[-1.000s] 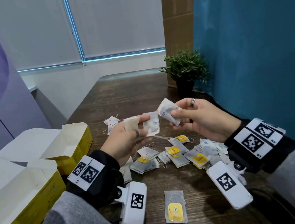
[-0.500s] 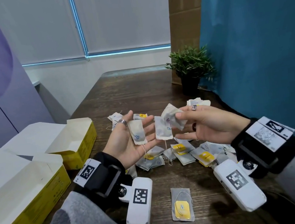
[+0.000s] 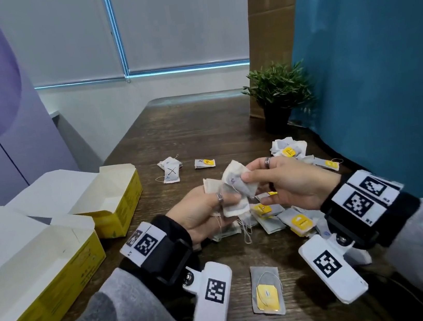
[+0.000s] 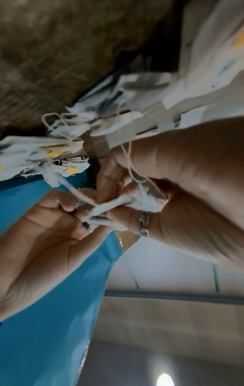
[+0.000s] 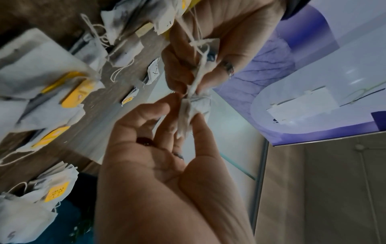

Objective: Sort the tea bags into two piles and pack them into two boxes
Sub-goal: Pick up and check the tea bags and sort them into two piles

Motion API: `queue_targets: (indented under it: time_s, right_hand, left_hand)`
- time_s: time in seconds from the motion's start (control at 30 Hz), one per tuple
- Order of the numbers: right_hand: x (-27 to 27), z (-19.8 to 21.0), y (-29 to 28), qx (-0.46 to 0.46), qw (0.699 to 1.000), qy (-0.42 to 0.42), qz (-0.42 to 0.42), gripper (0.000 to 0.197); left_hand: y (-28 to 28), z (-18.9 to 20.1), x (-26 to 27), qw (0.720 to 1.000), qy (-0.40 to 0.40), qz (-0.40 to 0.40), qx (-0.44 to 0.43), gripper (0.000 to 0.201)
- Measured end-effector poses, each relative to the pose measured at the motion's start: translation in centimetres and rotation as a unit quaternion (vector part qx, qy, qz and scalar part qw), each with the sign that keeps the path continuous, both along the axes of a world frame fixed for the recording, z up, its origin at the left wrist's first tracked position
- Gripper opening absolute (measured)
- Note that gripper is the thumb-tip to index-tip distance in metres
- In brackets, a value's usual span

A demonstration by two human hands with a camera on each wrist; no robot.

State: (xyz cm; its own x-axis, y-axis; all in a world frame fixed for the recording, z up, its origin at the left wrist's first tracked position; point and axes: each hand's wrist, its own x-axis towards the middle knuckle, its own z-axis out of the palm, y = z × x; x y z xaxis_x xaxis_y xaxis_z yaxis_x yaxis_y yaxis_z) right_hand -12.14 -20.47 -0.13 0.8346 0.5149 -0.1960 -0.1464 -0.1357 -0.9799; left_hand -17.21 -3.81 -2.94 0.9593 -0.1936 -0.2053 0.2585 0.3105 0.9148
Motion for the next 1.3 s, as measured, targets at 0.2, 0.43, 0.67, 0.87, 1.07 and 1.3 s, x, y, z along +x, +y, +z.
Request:
queue_targets:
  time_s: [0.2, 0.43, 0.67, 0.87, 1.07, 1.3]
  right_hand:
    - [3.4, 1.9, -1.5, -0.010, 0.995, -0.061, -0.084, 0.020]
    - [13.2, 2.8, -6.2, -0.173, 0.938, -0.190, -0.233, 0.020]
    - [17.9, -0.1, -7.3, -0.323, 0.906, -0.185, -0.201, 0.019]
    - [17.6, -0.5, -7.4, -0.455, 0.855, -0.200, -0.147, 0.018]
    - [14.7, 2.3, -5.2, -0.413, 0.854, -0.308, -0.075, 0.036]
    - [9.1, 0.2, -1.6, -0.544, 0.750, -0.289, 0.244, 0.040]
  left_hand:
    - [2.9, 2.7, 3.3, 0.988, 0.015, 0.044, 0.145, 0.027]
    - [7.0, 5.1, 10.2, 0.865, 0.013, 0.135, 0.483, 0.022]
    - [9.6, 3.4, 13.2, 0.830, 0.061, 0.074, 0.549, 0.028]
    - [10.1, 2.5, 12.9, 0.836, 0.076, 0.111, 0.532, 0.047]
    - [8.0, 4.7, 11.5, 0.690, -0.021, 0.100, 0.716, 0.048]
    - [3.5, 3.5, 8.4, 0.743, -0.007, -0.119, 0.659, 0.032]
